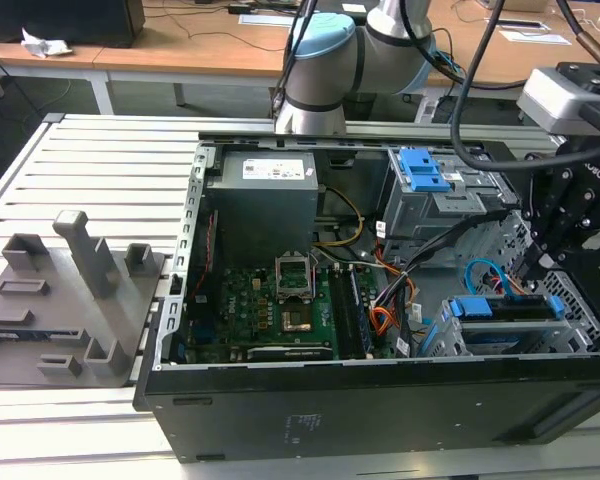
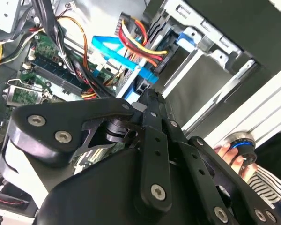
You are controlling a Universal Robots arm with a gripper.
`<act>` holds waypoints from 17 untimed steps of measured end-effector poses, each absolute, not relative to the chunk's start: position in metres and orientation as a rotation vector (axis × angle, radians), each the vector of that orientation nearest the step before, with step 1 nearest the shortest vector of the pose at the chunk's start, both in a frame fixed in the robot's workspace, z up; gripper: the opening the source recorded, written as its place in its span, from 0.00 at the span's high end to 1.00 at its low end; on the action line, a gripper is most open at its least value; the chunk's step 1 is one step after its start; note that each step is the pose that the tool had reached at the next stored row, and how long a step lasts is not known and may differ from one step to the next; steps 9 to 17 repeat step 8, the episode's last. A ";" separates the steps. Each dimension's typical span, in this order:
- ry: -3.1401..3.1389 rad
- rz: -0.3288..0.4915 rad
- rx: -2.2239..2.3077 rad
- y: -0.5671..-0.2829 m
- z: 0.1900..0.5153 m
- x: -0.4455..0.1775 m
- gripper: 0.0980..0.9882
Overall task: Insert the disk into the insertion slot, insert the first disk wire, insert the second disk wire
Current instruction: 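Insert the second disk wire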
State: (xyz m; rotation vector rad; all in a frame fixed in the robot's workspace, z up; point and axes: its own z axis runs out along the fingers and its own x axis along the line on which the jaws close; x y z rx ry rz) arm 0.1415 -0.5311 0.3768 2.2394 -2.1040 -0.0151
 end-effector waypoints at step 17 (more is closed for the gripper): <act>-2.104 -0.015 2.239 -0.531 0.377 0.135 0.99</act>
